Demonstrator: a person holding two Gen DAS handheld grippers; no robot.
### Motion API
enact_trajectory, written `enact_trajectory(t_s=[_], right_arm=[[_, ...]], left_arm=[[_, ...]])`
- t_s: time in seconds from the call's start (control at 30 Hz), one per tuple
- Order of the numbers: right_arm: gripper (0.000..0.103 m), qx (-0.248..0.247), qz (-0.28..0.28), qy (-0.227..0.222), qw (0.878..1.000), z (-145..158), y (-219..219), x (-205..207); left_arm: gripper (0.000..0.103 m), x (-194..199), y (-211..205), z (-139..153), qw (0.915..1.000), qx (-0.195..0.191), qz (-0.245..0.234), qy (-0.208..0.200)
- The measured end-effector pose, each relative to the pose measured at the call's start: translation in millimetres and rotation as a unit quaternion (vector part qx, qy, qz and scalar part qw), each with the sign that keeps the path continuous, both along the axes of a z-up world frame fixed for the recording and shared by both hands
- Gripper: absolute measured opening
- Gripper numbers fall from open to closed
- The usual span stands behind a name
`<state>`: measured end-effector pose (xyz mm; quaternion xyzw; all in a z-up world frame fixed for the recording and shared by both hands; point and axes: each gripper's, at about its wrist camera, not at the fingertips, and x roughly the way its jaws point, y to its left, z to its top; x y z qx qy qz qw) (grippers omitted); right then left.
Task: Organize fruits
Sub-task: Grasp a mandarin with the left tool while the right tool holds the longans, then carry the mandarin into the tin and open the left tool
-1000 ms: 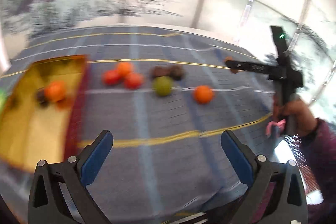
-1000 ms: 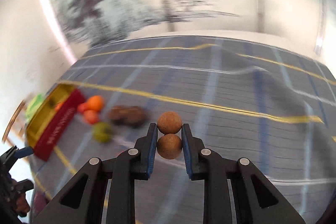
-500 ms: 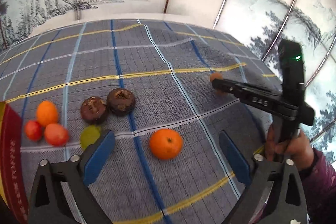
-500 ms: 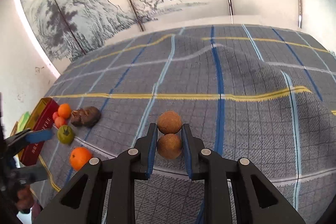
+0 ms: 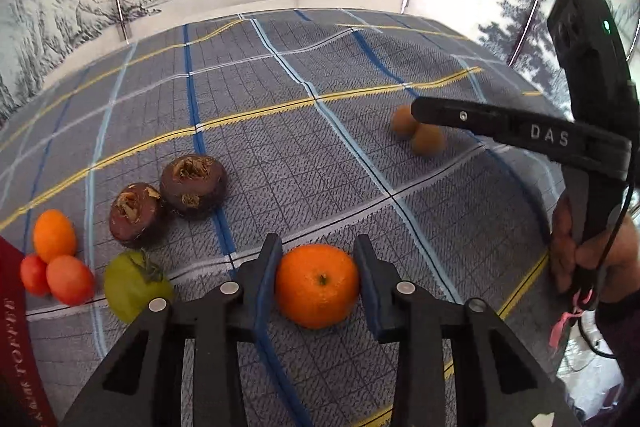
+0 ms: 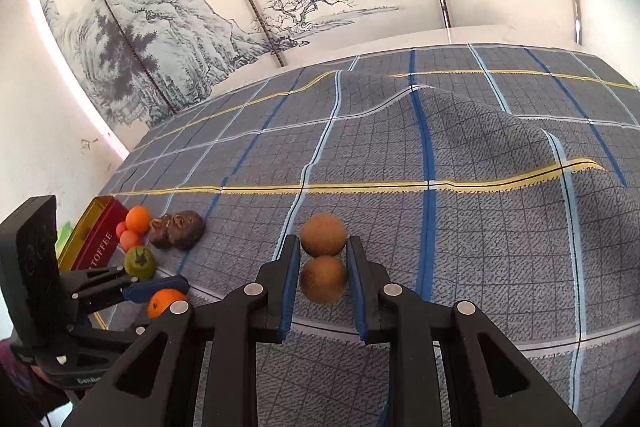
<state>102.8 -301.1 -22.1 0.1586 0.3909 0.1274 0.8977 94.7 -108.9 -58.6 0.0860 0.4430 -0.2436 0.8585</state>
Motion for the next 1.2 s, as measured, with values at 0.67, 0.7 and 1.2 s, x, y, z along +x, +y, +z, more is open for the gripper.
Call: enact_trajectory(t_s=[0.67,0.7,1.2], right_arm=[[0.027,-0.061,0.000,0.051,0.997,-11.0,19.5,19.8],[0.027,-0.069,0.001,0.051,0.996,-11.1,22.0,19.7],[0.025,-0.099,-0.009,0.028,0.995,-5.5,25.6,10.7]], left_arm=[[0.033,-63.1,68.4,61.9,0.9891,-0.118,0.087,-0.015],[0.033,-65.3,71.2,62.8,0.9888,-0.118,0.089,-0.015],[0.033,-98.1,143.5,90.9,0.9755,-0.144,0.160,-0.047]])
